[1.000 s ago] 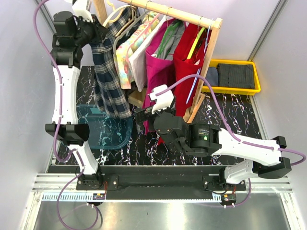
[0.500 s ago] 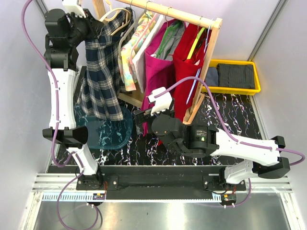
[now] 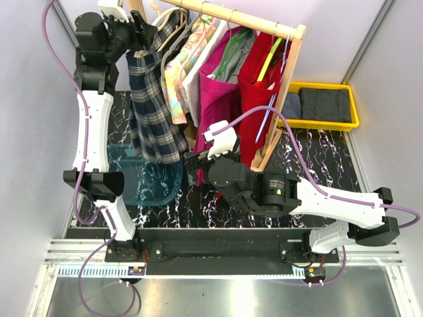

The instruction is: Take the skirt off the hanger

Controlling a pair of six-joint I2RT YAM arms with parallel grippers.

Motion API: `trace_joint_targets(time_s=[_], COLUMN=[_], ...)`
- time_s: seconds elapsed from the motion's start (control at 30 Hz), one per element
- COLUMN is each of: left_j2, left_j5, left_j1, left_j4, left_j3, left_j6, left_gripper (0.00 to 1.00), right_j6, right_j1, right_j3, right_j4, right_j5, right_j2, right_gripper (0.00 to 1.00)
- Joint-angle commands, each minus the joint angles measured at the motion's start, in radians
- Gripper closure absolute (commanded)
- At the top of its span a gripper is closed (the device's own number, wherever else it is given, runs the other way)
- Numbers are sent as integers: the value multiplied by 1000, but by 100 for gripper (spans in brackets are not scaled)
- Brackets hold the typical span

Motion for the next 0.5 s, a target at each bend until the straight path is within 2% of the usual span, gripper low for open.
trace_joint_targets(time_s=[0.0, 0.3, 0.4, 0.47], left_j2=[25, 118, 148, 151], left_j5=[-37, -146, -175, -174], left_j1=[-17, -56, -66, -67], left_j4=[87, 92, 98, 98], left_j3=[33, 128, 148, 142], left_j6=[34, 108, 122, 132], left_gripper=[36, 35, 43, 60], right_j6=[13, 22, 19, 22], right_j1=[-9, -11, -14, -12], right_j3=[3, -2, -5, -8], right_j4=[34, 34, 35, 35], right_j5=[29, 25, 28, 32], right_j2=[-28, -49, -55, -60], right_gripper=[3, 3, 3, 3])
